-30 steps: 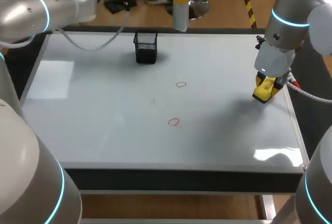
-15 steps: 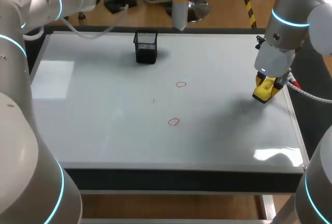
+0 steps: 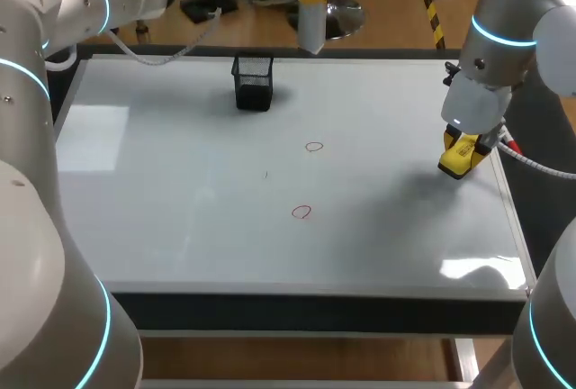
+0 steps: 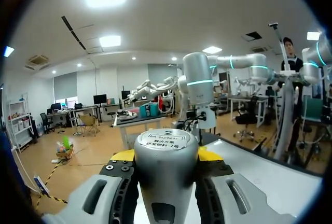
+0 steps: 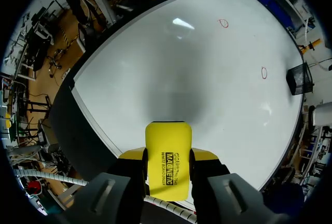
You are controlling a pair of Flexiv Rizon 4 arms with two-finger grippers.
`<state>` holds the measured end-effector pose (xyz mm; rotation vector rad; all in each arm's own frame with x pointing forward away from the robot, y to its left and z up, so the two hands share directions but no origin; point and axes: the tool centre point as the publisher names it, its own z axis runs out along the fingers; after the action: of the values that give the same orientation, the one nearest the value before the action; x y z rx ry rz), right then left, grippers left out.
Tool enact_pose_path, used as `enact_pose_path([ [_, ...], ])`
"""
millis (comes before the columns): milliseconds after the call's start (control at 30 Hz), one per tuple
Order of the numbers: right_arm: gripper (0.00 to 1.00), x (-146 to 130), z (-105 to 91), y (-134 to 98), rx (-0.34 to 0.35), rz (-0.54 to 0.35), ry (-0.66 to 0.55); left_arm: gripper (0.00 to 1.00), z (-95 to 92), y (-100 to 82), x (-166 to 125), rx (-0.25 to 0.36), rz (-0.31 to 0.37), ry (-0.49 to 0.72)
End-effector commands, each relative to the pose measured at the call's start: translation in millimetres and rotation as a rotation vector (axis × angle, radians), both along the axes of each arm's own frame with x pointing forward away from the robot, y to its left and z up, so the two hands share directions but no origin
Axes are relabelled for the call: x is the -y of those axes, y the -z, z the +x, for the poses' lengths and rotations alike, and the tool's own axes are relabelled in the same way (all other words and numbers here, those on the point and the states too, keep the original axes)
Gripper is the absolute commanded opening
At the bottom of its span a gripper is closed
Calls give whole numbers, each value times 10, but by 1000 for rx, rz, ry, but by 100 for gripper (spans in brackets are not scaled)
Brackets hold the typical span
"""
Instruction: Pick up the inspection probe, press it on each red-marked spot on the whiteboard one by one, put down the probe, pick up the eraser, and wipe off all the red marks.
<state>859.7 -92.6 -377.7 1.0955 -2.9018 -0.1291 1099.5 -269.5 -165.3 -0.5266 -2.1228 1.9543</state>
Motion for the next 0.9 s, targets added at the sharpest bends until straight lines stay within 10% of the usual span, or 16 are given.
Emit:
enact_pose_path([
  [33,0,1,6,-3,-1,-4,-1,0,73,14,0,-16,21,226],
  [900,0,-1585,153,23,8,-65,-511,0,73,14,0,-16,21,226],
])
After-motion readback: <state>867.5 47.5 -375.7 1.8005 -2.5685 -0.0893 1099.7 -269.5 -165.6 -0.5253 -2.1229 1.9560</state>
